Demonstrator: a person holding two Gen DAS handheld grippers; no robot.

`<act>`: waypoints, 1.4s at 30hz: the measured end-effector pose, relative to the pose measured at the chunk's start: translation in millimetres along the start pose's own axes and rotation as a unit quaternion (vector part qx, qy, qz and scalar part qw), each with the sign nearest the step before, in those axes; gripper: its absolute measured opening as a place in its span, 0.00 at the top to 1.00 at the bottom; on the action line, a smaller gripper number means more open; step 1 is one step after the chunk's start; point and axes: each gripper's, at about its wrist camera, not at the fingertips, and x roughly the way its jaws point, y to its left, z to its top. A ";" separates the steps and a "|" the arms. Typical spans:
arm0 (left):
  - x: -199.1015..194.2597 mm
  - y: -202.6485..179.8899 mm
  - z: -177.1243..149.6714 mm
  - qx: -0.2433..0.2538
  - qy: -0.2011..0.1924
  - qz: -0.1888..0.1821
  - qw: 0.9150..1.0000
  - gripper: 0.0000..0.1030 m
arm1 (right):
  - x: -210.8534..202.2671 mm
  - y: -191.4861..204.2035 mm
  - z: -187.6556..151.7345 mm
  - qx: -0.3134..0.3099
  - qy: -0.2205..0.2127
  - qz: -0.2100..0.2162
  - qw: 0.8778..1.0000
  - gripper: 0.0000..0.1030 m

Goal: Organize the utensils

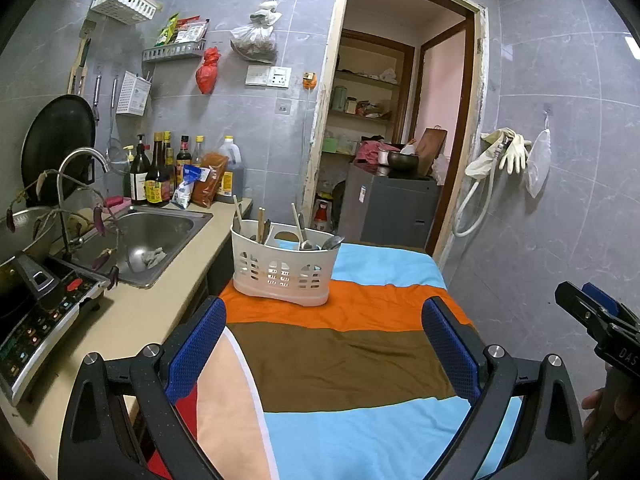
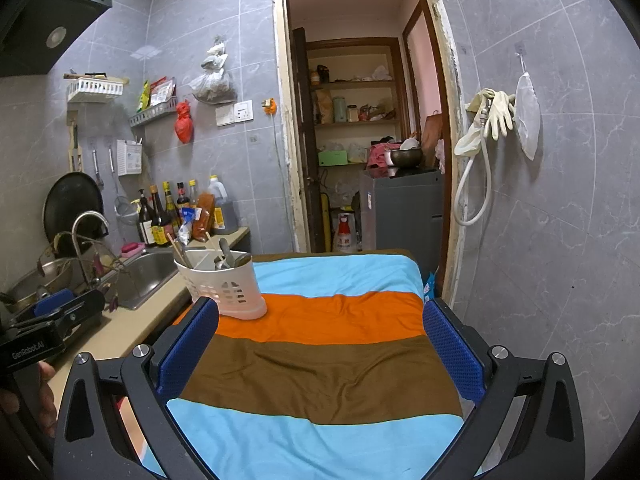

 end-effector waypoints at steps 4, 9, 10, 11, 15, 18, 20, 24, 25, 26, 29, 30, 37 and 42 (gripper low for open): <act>-0.1 1.7 0.2 0.000 0.000 0.000 1.000 0.07 | 0.1 0.1 0.2 0.000 0.000 0.001 1.000 0.00; -0.3 0.7 0.1 0.000 0.000 0.000 1.000 0.07 | 0.0 0.3 0.1 -0.001 0.001 0.001 1.000 0.00; -0.3 0.7 0.0 0.000 0.000 0.000 1.000 0.07 | 0.2 0.4 0.1 -0.001 0.001 0.001 1.000 0.00; -0.2 0.0 -0.2 0.000 -0.001 0.001 1.000 0.07 | 0.0 0.4 0.2 -0.001 0.001 0.001 1.000 0.00; -0.3 2.4 -0.6 0.002 0.004 0.011 1.000 0.07 | 0.2 0.4 0.4 -0.002 0.003 0.002 1.000 0.00; -1.9 2.4 -2.5 0.009 0.002 0.026 1.000 0.07 | -0.1 0.5 0.4 -0.002 0.002 0.001 1.000 0.00; -1.5 2.3 -3.8 0.009 0.003 0.032 0.999 0.07 | 0.0 0.5 0.7 -0.002 0.003 0.002 1.000 0.00; -2.0 -0.5 -6.3 0.020 0.001 0.043 0.999 0.07 | 0.0 0.3 0.8 -0.002 0.003 0.002 1.000 0.00; -2.5 -0.7 -6.7 0.023 0.000 0.044 0.999 0.07 | 0.1 0.5 0.9 -0.002 0.003 0.002 1.000 0.00; -1.8 -2.2 -7.3 0.025 -0.001 0.045 0.999 0.07 | 0.0 0.5 1.0 -0.002 0.003 0.001 1.000 0.00; -0.6 -3.6 -7.9 0.029 0.000 0.047 0.998 0.07 | 0.2 0.5 1.2 -0.002 0.003 0.002 1.000 0.00; -0.6 -3.3 -8.0 0.029 0.000 0.047 0.998 0.07 | -0.2 0.3 1.2 -0.001 0.003 0.002 1.000 0.00; -0.6 -2.8 -7.8 0.030 0.001 0.046 0.998 0.07 | -1.5 1.5 -0.6 0.000 0.007 0.003 1.000 0.00; -1.2 -3.0 -7.6 0.031 0.002 0.046 0.998 0.07 | -2.6 1.8 -1.1 0.000 0.007 0.003 1.000 0.00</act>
